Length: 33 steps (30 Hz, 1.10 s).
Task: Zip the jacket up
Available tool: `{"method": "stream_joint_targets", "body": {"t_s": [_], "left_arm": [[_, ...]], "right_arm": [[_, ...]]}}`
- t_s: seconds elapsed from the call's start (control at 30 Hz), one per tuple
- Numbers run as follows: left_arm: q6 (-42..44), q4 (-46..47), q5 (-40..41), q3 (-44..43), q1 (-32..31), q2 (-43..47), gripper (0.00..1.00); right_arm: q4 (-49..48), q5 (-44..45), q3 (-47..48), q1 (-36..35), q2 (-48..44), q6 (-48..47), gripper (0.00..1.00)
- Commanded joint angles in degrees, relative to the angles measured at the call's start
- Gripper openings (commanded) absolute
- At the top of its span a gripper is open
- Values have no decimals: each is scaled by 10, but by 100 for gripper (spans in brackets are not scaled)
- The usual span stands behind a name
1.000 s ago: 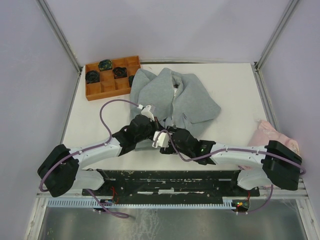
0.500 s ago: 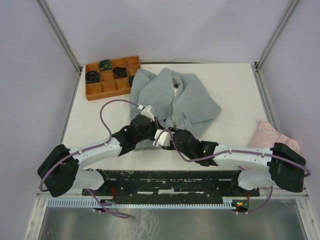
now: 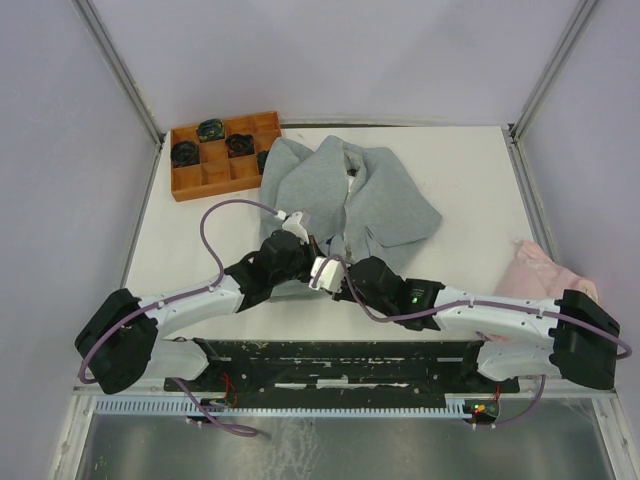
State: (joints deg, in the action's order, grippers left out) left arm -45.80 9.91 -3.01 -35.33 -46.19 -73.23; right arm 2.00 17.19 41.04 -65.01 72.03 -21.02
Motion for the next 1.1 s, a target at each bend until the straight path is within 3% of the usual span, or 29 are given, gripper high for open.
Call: {"method": "stream_joint_targets", "body": {"t_s": [0.0,0.13,0.37,0.67,0.83,1.07], "left_arm": [[1,12,8,-13,1,3,3],[3,12,6,-11,1,6,3],[5,12,0,-9,1,12,3],[0,12,1,-10,1,8,3],[-1,13,0,-9,1,9,3],[-1,13,-4,-7,1,11,3]], "right_arm": [[5,-44,30,9,-30,42,35],[14,-93,36,40,-35,77,32],[26,-94,49,75,-15,106,20],[37,-161,41,77,-29,109,44],[28,-153,40,76,-10,126,53],[36,-108,55,76,21,134,48]]}}
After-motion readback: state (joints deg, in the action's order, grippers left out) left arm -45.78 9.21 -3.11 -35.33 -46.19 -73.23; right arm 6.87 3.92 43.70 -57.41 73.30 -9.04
